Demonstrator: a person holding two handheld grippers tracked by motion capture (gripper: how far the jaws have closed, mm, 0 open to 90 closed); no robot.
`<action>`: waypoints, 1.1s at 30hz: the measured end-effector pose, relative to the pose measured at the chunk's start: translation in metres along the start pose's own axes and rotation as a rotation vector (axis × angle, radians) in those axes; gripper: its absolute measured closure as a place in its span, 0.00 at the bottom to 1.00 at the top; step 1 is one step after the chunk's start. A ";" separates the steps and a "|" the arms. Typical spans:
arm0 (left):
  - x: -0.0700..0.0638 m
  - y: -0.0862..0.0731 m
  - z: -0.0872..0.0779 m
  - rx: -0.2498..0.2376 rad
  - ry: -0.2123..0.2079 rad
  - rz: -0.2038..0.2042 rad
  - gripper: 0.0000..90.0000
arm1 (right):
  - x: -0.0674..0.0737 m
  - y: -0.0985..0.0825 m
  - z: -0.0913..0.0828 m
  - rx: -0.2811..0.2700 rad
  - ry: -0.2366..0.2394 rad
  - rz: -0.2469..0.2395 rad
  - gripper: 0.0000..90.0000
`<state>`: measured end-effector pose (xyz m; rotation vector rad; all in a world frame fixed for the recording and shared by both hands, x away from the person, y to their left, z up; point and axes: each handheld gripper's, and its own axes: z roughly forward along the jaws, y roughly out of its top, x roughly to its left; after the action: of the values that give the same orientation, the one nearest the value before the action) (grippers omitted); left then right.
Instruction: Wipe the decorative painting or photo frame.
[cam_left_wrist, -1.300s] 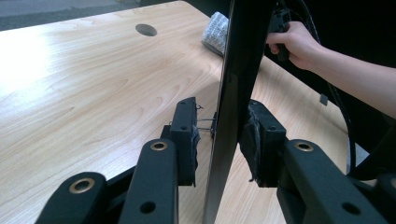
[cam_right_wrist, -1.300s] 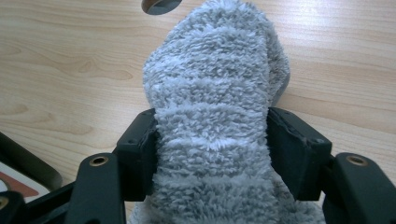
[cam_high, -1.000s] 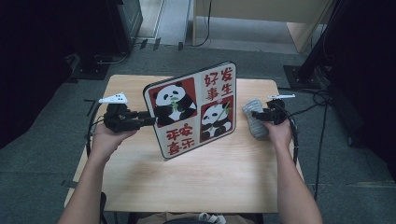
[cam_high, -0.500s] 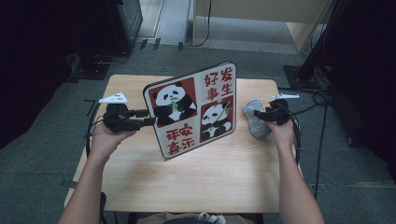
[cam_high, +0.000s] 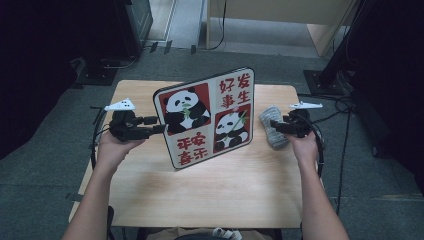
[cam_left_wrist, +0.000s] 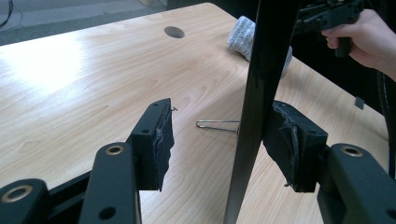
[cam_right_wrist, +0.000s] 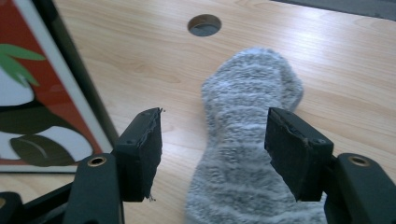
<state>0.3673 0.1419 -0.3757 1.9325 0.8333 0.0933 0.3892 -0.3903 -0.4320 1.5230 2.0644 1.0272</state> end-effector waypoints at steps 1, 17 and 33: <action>0.000 0.000 0.000 -0.001 0.002 0.000 0.48 | 0.002 0.000 0.000 -0.002 0.004 -0.011 0.41; 0.003 -0.002 0.002 -0.004 0.024 -0.014 0.48 | 0.034 -0.007 -0.015 -0.009 0.064 -0.075 0.41; 0.009 -0.005 0.008 0.002 0.053 -0.039 0.47 | 0.051 -0.016 -0.022 -0.003 0.093 -0.106 0.41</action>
<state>0.3747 0.1422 -0.3867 1.9218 0.9058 0.1209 0.3460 -0.3523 -0.4233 1.3722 2.1804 1.0784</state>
